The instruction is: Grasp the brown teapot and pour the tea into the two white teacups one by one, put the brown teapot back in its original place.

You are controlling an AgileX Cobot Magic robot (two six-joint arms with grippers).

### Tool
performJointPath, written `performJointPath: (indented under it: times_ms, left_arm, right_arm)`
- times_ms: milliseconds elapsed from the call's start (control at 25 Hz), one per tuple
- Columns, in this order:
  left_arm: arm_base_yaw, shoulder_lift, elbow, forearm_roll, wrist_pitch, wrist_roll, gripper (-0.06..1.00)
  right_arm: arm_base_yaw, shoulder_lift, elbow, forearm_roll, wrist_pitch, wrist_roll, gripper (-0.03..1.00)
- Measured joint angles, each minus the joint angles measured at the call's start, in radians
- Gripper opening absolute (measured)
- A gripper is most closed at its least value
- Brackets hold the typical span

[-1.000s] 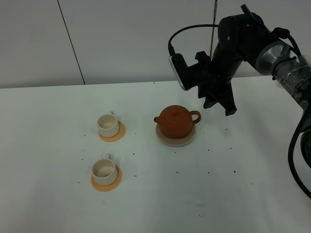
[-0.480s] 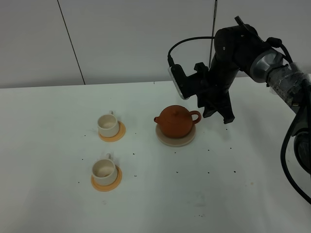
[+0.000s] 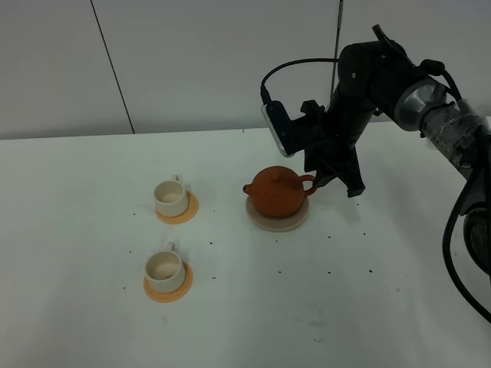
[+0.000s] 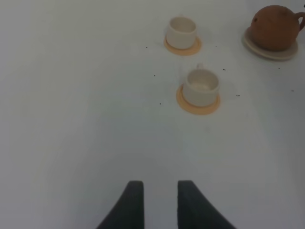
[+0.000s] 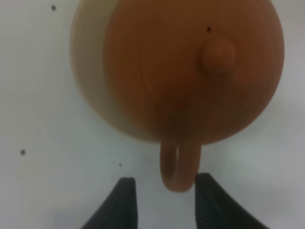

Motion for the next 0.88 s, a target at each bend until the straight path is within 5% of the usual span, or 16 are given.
performJointPath:
  times_ms: [880]
  left_arm:
    - [0.000, 0.000, 0.000, 0.000, 0.000, 0.000, 0.24]
  right_arm:
    - [0.020, 0.028, 0.000, 0.008, -0.070, -0.027, 0.28]
